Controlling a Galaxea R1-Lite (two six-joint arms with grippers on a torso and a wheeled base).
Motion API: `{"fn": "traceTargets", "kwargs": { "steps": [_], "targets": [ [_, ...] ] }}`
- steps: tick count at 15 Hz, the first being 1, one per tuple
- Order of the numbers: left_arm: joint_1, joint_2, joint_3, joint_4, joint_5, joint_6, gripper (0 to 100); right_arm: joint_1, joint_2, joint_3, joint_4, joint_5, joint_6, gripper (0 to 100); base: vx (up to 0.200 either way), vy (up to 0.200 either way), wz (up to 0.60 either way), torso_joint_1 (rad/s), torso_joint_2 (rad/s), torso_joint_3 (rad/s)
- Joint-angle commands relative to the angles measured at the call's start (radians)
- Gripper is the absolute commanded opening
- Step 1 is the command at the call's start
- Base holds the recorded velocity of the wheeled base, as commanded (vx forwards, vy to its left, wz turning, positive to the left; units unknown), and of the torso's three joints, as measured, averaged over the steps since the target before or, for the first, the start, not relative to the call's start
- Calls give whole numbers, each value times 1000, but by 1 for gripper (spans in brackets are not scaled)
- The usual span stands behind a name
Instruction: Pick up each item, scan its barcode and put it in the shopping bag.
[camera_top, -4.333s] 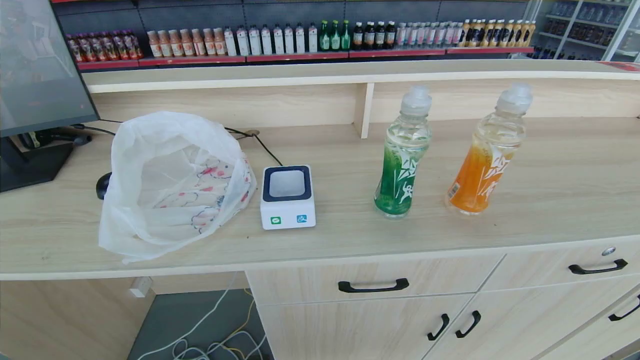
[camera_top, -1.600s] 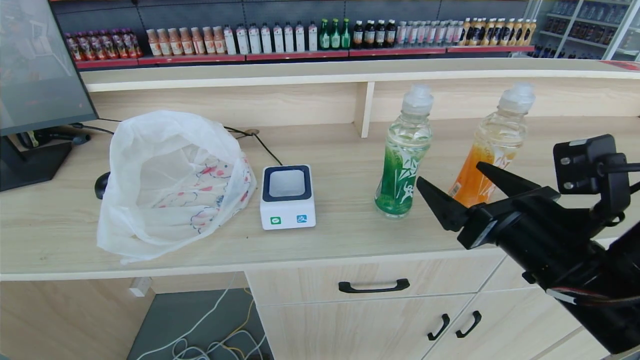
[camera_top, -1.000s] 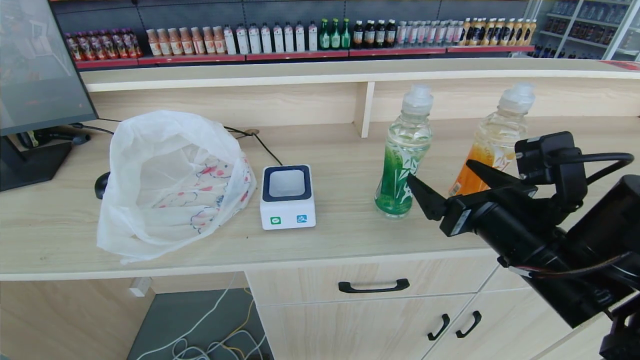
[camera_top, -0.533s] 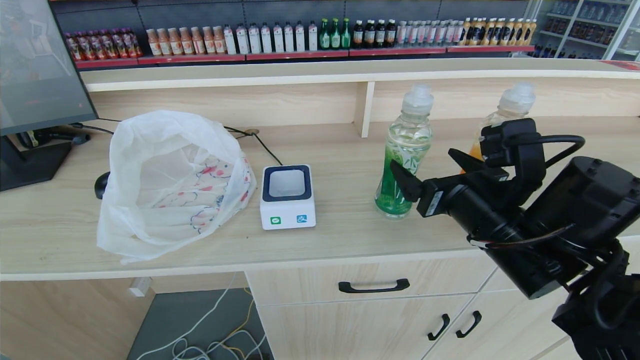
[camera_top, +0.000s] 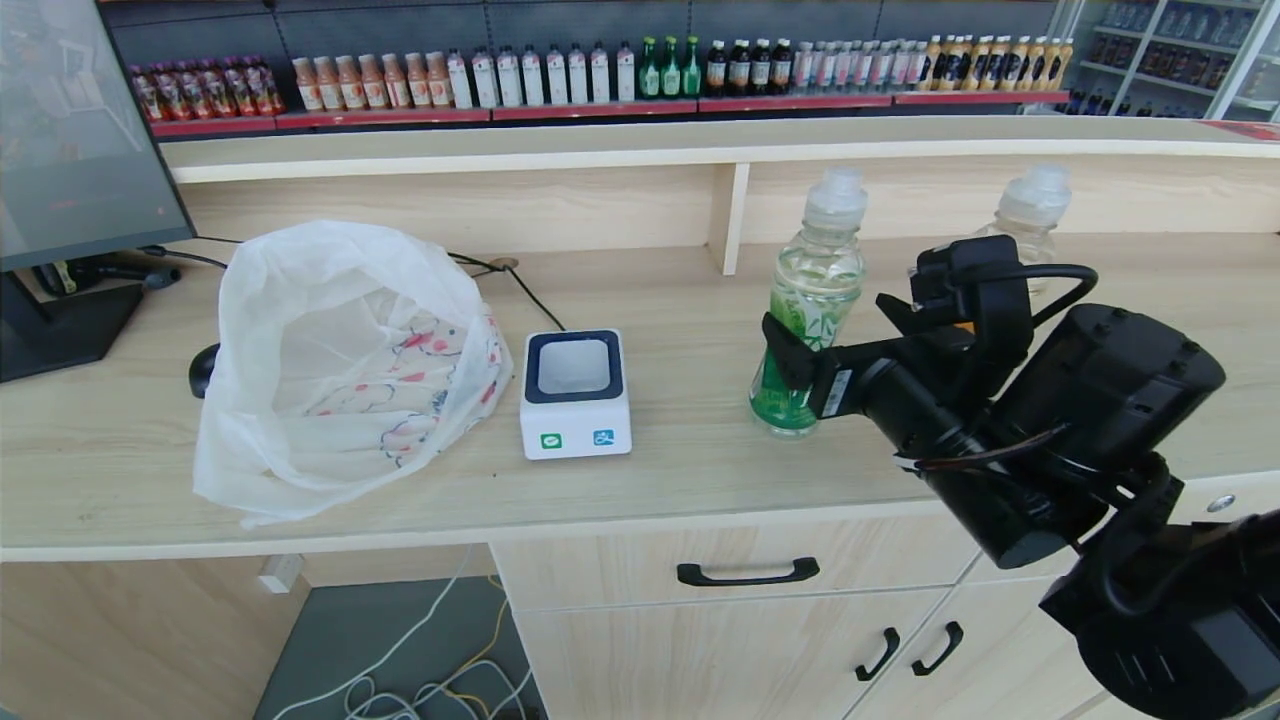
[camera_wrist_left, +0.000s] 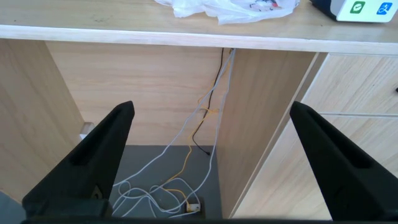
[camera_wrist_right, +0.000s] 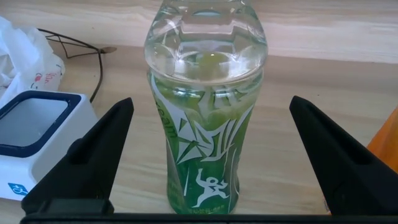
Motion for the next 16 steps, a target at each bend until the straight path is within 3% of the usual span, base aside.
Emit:
{"fn": "traceTargets", "kwargs": {
  "steps": [1, 16],
  "targets": [
    [0, 0, 0, 0, 0, 0, 100, -3, 17, -21, -1, -3, -1, 100, 0, 0, 0, 0, 0, 0],
    [0, 0, 0, 0, 0, 0, 100, -17, 109, -157, -1, -21, -4, 100, 0, 0, 0, 0, 0, 0]
  ]
}}
